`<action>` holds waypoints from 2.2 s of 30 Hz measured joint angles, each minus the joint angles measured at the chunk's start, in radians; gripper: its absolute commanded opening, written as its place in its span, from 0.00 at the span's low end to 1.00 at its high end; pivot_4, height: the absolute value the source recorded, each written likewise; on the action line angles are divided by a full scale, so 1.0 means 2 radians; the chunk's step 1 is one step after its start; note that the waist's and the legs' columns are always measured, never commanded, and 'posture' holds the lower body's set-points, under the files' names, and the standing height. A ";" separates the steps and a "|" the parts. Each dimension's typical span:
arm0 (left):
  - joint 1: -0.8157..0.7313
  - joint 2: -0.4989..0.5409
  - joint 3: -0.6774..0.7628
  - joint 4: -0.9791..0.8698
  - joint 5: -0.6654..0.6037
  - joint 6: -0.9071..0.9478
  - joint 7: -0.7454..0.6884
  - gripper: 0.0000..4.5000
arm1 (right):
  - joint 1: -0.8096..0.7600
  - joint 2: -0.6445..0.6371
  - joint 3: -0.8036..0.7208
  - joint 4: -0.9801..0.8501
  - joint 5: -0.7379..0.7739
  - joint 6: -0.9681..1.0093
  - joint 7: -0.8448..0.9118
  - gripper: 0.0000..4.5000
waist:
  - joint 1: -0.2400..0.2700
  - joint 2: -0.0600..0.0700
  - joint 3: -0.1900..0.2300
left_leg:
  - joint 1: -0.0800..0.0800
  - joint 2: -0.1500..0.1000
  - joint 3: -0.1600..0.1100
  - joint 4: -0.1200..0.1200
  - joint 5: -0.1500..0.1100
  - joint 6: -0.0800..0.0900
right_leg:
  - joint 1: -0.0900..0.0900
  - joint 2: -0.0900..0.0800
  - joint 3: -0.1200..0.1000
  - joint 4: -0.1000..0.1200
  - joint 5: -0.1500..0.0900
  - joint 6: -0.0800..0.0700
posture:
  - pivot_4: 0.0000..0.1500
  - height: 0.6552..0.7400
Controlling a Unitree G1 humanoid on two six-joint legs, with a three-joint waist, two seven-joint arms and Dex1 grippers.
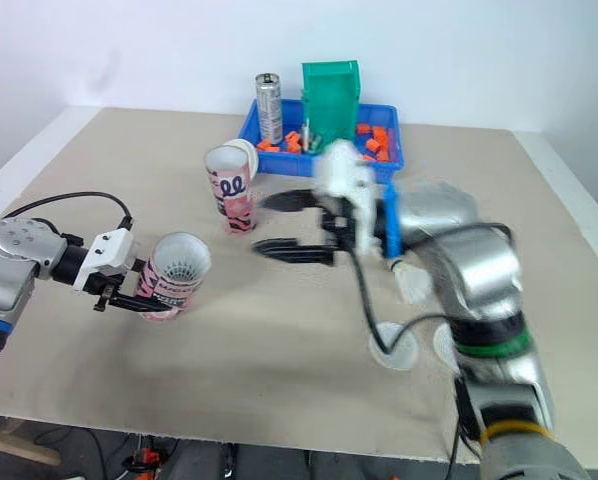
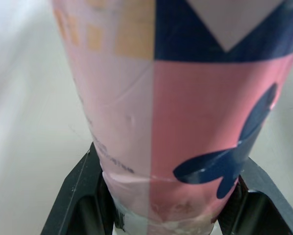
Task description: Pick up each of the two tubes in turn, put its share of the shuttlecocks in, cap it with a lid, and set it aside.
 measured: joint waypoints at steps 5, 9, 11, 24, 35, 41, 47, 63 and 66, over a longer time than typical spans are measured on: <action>-0.006 -0.004 -0.005 0.007 0.001 -0.001 -0.002 0.49 | 0.169 -0.020 -0.128 -0.080 0.023 0.046 -0.067 0.70 | 0.001 0.001 0.000 | 0.001 0.000 -0.001 -0.001 0.000 0.000 | 0.001 0.001 0.000 0.000 -0.002 0.002 | 1.00 0.95; -0.020 -0.006 -0.019 0.027 0.002 -0.012 -0.002 0.49 | 0.257 -0.038 -0.183 -0.115 0.052 0.069 -0.076 0.70 | 0.000 0.001 0.000 | 0.002 0.000 -0.001 0.001 0.000 0.000 | 0.002 0.000 0.000 0.000 -0.002 0.001 | 1.00 0.95; -0.029 -0.010 -0.025 0.039 0.004 -0.018 -0.002 0.49 | 0.280 -0.044 -0.192 -0.125 0.061 0.071 -0.074 0.70 | 0.000 0.001 0.000 | 0.002 0.000 -0.001 0.002 0.000 0.001 | 0.003 0.000 0.000 0.000 -0.001 0.001 | 1.00 0.95; -0.055 -0.021 -0.050 0.076 -0.001 -0.048 -0.008 0.49 | 0.362 -0.016 -0.194 -0.069 0.029 0.038 -0.146 0.70 | 0.001 0.001 -0.001 | 0.002 -0.001 0.000 0.005 0.001 0.001 | 0.006 -0.002 0.000 -0.002 -0.001 0.002 | 1.00 0.95; -0.057 -0.024 -0.053 0.080 -0.004 -0.054 -0.008 0.49 | 0.324 -0.007 -0.147 -0.044 0.014 0.026 -0.186 0.70 | 0.001 0.002 -0.001 | 0.001 -0.001 0.000 0.005 0.001 0.001 | 0.006 -0.002 0.000 -0.002 -0.001 0.002 | 1.00 0.95; -0.057 -0.024 -0.053 0.080 -0.005 -0.053 -0.009 0.49 | 0.291 -0.007 -0.114 0.001 -0.016 0.009 -0.205 0.70 | 0.001 0.002 -0.001 | 0.001 -0.001 0.000 0.005 0.001 0.001 | 0.006 -0.002 0.000 -0.002 -0.001 0.002 | 1.00 0.95; -0.055 -0.024 -0.051 0.077 -0.006 -0.050 -0.009 0.49 | 0.256 -0.007 -0.097 0.052 -0.050 -0.022 -0.225 0.64 | 0.001 0.002 -0.001 | 0.001 -0.002 0.000 0.005 0.001 0.001 | 0.006 -0.002 0.000 -0.002 -0.002 0.003 | 1.00 0.95; -0.053 -0.023 -0.050 0.074 -0.006 -0.050 -0.009 0.49 | 0.294 -0.077 -0.162 -0.109 0.055 0.013 -0.153 0.00 | 0.001 0.002 0.000 | 0.001 -0.002 0.000 0.004 0.001 0.001 | 0.007 -0.002 0.000 -0.002 -0.002 0.003 | 1.00 0.95; -0.058 -0.025 -0.052 0.079 -0.004 -0.050 -0.009 0.49 | 0.241 -0.119 -0.152 -0.162 0.119 0.037 -0.118 0.00 | 0.001 0.002 0.000 | 0.001 -0.002 0.000 0.004 0.001 0.001 | 0.007 -0.002 0.000 -0.002 -0.002 0.003 | 1.00 0.95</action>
